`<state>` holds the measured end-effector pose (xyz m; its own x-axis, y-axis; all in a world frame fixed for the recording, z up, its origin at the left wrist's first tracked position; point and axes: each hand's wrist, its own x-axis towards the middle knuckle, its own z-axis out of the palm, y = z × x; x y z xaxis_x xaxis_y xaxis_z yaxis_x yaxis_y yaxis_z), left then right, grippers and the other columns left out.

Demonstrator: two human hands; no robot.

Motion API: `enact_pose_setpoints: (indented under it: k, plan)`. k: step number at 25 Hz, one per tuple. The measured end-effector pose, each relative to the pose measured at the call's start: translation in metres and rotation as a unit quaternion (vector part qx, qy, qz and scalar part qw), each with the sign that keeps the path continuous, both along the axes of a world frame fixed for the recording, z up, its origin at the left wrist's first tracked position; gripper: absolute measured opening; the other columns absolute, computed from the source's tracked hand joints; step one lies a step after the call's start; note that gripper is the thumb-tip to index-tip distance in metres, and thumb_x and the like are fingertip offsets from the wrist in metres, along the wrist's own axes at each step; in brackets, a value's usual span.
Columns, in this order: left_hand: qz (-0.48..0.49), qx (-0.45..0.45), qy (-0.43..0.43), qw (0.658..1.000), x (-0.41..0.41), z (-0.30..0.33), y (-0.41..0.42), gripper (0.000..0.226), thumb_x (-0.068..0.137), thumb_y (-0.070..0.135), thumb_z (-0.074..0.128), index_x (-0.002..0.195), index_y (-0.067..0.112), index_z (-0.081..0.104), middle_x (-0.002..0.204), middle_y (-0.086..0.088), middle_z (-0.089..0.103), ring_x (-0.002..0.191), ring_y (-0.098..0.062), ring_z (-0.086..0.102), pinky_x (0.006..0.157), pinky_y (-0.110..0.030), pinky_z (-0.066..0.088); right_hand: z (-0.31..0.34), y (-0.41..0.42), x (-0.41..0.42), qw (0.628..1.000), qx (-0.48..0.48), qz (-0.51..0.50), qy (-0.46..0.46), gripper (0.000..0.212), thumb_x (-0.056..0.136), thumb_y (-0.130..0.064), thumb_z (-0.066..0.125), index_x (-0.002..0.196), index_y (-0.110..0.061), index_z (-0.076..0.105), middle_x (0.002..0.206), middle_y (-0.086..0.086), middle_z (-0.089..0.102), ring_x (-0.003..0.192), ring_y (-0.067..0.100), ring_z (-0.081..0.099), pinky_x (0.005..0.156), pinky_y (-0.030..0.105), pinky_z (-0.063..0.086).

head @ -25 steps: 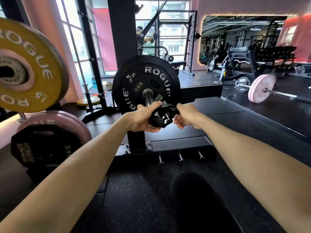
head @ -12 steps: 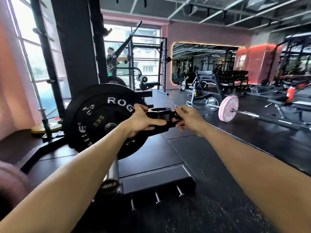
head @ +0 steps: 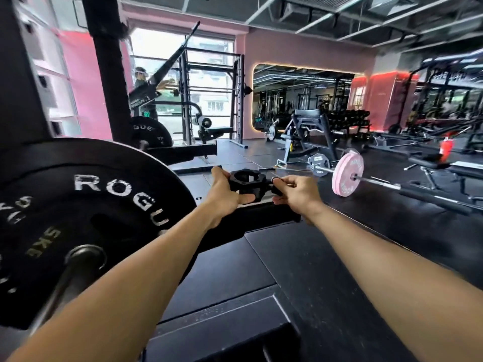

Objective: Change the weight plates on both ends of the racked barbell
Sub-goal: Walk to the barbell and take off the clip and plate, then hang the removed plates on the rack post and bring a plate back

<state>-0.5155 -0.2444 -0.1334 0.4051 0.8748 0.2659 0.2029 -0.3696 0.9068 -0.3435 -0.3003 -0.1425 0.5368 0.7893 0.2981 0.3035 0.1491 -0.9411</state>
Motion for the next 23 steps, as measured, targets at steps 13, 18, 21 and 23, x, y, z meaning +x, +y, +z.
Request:
enact_pose_setpoints:
  k: [13, 18, 21, 23]
  plan:
    - [0.069, -0.024, 0.176, 0.982, 0.058, -0.066, 0.130, 0.055, 0.088, 0.029, 0.075, 0.111, 0.025, 0.025, 0.100, -0.001, 0.054, 0.112, -0.032, 0.052, 0.102, -0.050, 0.041, -0.068, 0.129, 0.050, 0.995, -0.063, -0.062, -0.044, 0.011, 0.093, -0.016, 0.067, 0.085, -0.009, 0.071, 0.082, 0.008, 0.067, 0.079, 0.035, 0.070, 0.078, 0.045, 0.060]
    - [0.086, -0.031, 0.195, 0.977, 0.058, -0.082, 0.135, 0.056, 0.088, 0.038, 0.072, 0.117, 0.028, 0.024, 0.115, -0.004, 0.061, 0.112, -0.030, 0.054, 0.103, -0.041, 0.036, -0.085, 0.137, 0.050, 0.990, -0.072, -0.098, -0.068, 0.021, 0.095, -0.030, 0.065, 0.097, -0.011, 0.072, 0.090, 0.007, 0.072, 0.088, 0.027, 0.068, 0.082, 0.039, 0.058]
    - [0.072, -0.026, 0.187, 0.979, 0.053, -0.081, 0.124, 0.064, 0.083, 0.036, 0.077, 0.110, 0.035, 0.019, 0.118, -0.007, 0.062, 0.113, -0.033, 0.058, 0.104, -0.049, 0.042, -0.084, 0.129, 0.045, 0.986, -0.109, -0.102, -0.072, 0.040, 0.092, -0.041, 0.065, 0.120, -0.012, 0.065, 0.102, 0.005, 0.069, 0.102, 0.027, 0.066, 0.093, 0.039, 0.053]
    - [0.062, -0.019, 0.181, 0.981, 0.046, -0.078, 0.110, 0.078, 0.079, 0.034, 0.081, 0.124, 0.035, 0.018, 0.129, -0.010, 0.056, 0.117, -0.034, 0.056, 0.104, -0.050, 0.045, -0.080, 0.115, 0.038, 0.979, -0.136, -0.116, -0.100, 0.060, 0.090, -0.046, 0.066, 0.136, -0.009, 0.053, 0.123, 0.010, 0.061, 0.115, 0.027, 0.059, 0.100, 0.034, 0.046]
